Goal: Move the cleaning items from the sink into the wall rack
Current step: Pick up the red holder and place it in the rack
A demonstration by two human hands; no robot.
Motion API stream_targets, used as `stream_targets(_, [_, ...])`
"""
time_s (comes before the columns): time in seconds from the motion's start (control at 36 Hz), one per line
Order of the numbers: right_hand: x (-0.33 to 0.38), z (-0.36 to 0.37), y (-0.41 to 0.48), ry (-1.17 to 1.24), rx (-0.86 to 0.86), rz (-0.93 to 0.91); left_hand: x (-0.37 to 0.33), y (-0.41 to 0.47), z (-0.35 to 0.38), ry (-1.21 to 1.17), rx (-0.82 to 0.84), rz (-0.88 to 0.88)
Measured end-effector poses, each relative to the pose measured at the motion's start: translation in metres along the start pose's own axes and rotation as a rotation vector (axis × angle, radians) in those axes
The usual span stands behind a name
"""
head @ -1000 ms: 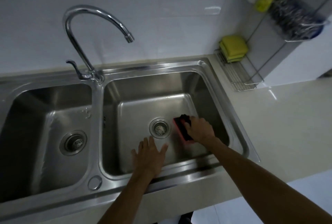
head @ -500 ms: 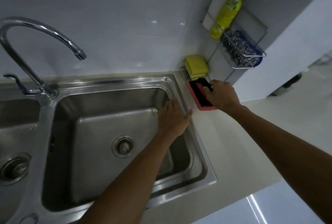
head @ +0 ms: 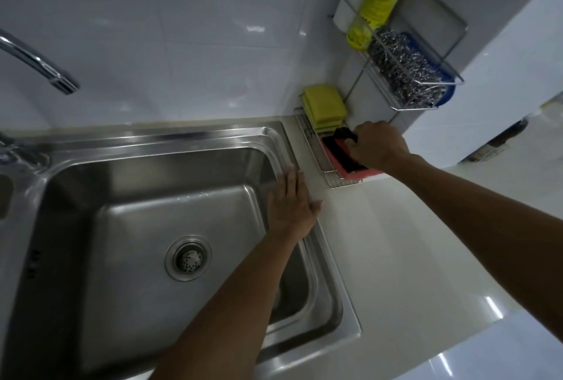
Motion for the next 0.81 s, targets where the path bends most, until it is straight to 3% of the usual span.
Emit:
stream_targets(0.58, [0.004, 0.044, 0.024, 0.168, 0.045, 0.098, 0.001, 0.004, 0.022, -0.062, -0.063, -0.064])
stream_targets(0.81, [-0.004, 0.057, 0.015, 0.224, -0.025, 0.136, 0.001, 0.002, 0.021, -0.051, -0.091, -0.064])
Point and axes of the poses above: each hand's wrist, its own y-axis towards the middle knuckle, its own z-axis out of the palm, x = y × z, the point moved 4 cm from there along y, towards the middle knuckle, and after that the axes turned 7 degrees about y, right-handed, at the moved point
